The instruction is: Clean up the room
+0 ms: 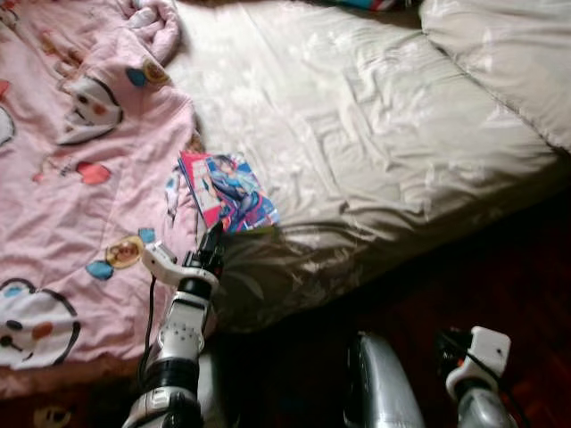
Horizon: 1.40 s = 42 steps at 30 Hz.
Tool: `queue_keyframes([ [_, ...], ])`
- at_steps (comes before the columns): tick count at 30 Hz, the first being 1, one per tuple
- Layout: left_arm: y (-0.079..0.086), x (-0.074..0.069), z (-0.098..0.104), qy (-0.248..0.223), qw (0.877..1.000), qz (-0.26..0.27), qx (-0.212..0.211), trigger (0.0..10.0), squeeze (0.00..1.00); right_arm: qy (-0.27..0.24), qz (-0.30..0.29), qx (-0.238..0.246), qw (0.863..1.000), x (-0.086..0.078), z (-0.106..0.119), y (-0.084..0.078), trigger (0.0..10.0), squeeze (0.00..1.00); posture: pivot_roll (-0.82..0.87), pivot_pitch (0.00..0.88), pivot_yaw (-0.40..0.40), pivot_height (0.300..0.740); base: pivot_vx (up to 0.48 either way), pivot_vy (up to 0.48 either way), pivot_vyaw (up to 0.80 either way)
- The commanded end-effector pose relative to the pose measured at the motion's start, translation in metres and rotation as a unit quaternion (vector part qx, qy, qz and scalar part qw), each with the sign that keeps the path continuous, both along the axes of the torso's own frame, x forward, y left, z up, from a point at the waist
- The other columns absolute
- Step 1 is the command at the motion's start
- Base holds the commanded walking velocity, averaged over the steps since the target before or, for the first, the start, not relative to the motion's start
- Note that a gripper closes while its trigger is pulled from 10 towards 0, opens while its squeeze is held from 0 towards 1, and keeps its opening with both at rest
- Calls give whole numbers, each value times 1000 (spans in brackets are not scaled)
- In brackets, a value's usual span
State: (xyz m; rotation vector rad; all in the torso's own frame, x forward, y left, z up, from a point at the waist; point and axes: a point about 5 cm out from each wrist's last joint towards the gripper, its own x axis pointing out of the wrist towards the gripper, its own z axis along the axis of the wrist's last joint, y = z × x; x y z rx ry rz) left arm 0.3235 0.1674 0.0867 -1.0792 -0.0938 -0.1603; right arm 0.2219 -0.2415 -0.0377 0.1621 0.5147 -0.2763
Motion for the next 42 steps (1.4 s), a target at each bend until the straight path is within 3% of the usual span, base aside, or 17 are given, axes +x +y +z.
queue_keyframes([
  [1, -7, 0, 19, -41, 999, -19, 8, 10000, 0, 40, 2, 7, 999, -14, -13, 6, 10000, 0, -55, 66, -3, 573, 0, 0, 0],
  [12, -19, -14, 6, 8, 998, -40, 41, 10000, 0, 63, 10, 15, 998, -16, -20, 14, 10000, 0, -52, 60, 4, 573, 0, 0, 0],
  [18, -12, -16, 13, 5, 992, -18, 122, 10000, 0, 70, 10, 17, 997, -18, -21, 15, 10000, 0, -56, 57, 12, 573, 0, 0, 0],
  [22, -6, -18, 16, 5, 989, 5, 148, 10000, 0, 72, 25, 23, 997, -18, -23, 18, 10000, 0, -51, 52, 16, 578, 0, 0, 0],
  [27, 6, -22, 27, 0, 972, 56, 228, 10000, 0, 115, 43, 15, 992, -28, -31, 22, 10000, 0, -26, 49, 17, 623, 0, 0, 0],
  [30, 7, -21, 29, -3, 967, 62, 247, 10000, 0, 122, 45, 13, 991, -30, -33, 23, 10000, 0, -26, 47, 19, 638, 0, 0, 0],
  [32, 9, -21, 26, 7, 956, 70, 285, 10000, 0, 132, 49, 11, 990, -32, -34, 23, 10000, 0, -26, 43, 23, 658, 0, 0, 0],
  [38, 19, -23, 13, 43, 938, 85, 333, 10000, 0, 130, 60, 8, 990, -28, -33, 27, 10000, 0, -27, 27, 33, 698, 0, 0, 0],
  [42, 28, -24, 4, 65, 933, 103, 340, 10000, 0, 133, 65, 6, 989, -28, -33, 28, 10000, 0, -27, 20, 32, 718, 0, 0, 0],
])
